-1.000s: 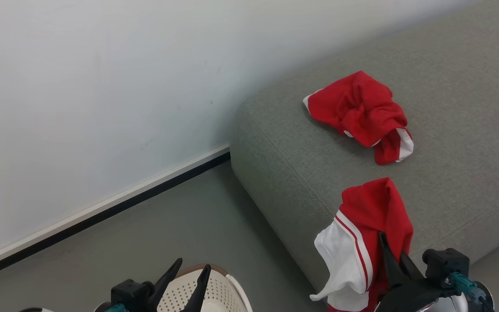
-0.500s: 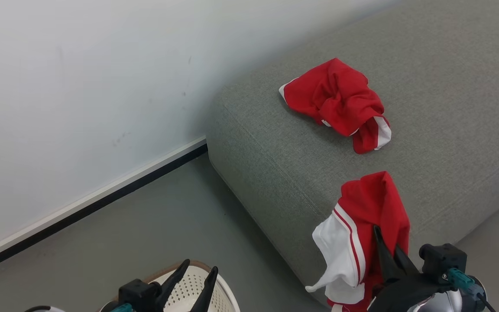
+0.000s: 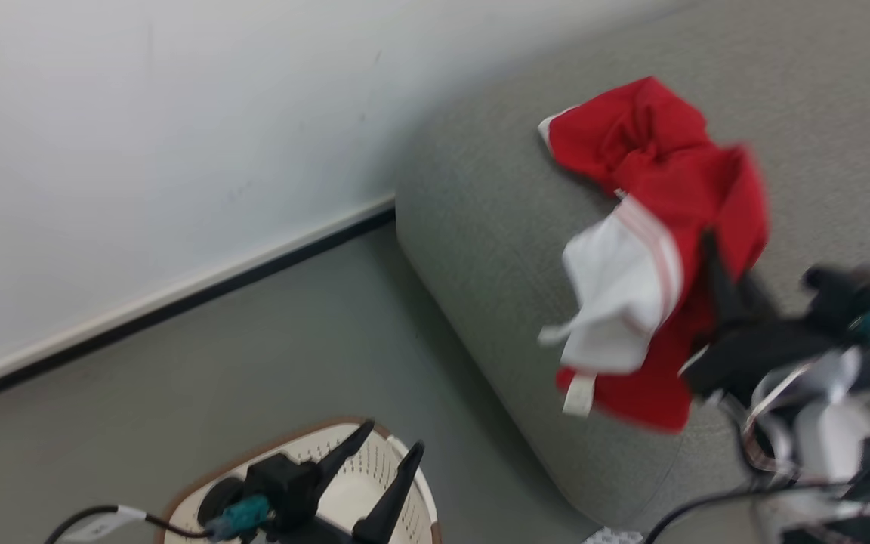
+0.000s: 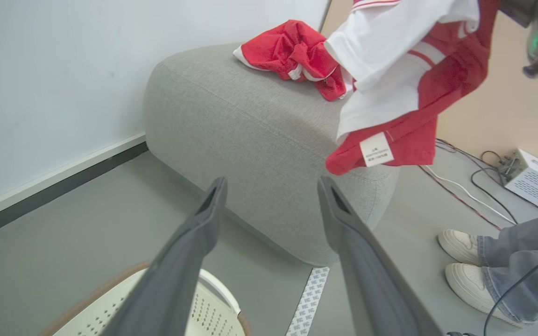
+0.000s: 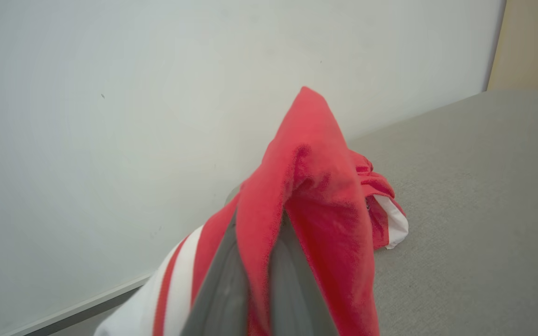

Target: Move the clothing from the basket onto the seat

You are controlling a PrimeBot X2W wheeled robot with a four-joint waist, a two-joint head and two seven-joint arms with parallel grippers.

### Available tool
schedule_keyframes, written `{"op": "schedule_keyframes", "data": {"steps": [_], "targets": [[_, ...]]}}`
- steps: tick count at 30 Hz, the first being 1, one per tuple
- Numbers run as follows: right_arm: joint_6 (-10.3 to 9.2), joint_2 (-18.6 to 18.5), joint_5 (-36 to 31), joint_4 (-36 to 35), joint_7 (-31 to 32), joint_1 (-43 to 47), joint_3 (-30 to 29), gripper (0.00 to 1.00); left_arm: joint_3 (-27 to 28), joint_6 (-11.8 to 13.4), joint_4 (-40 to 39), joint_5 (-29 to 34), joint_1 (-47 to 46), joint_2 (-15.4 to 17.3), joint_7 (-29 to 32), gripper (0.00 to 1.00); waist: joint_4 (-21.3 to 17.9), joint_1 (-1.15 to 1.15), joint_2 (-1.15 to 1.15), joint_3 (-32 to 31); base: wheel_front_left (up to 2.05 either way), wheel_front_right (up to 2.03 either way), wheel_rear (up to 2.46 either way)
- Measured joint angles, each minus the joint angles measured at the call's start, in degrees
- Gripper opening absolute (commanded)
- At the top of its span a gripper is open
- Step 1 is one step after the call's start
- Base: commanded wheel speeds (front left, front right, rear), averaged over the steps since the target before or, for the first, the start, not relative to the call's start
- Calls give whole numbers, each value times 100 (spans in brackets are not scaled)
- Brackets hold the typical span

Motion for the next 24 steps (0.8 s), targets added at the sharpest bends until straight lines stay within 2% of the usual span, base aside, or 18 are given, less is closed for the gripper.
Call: {"op": "schedule_keyframes", "data": {"steps": [7, 11, 16, 18, 24], "targets": [[0, -879, 401, 521, 112, -2062, -636, 0, -90, 62, -1012, 381, -614, 208, 515, 100, 350, 1, 1, 804, 0, 0, 0], [-1, -1152, 987, 873, 226, -3368, -1263, 0, -87, 166, -1729, 625, -896, 430, 851, 100, 537, 1, 1, 1409, 0, 0, 0], [-1, -1759, 735, 1362, 289, -4538, -1825, 0, -58, 348, -2440, 888, -995, 680, 1081, 100, 739, 2, 1, 2200, 0, 0, 0], [-1, -1845, 643, 1471, 286, -4680, -1917, 0, -53, 391, -2547, 907, -994, 697, 1091, 100, 777, 2, 1, 2348, 0, 0, 0], [-1, -2098, 70, 2526, 241, -5188, -2480, 0, -168, 479, -2929, 1031, -838, 782, 1125, 100, 998, 2, 2, 3094, 0, 0, 0]]}}
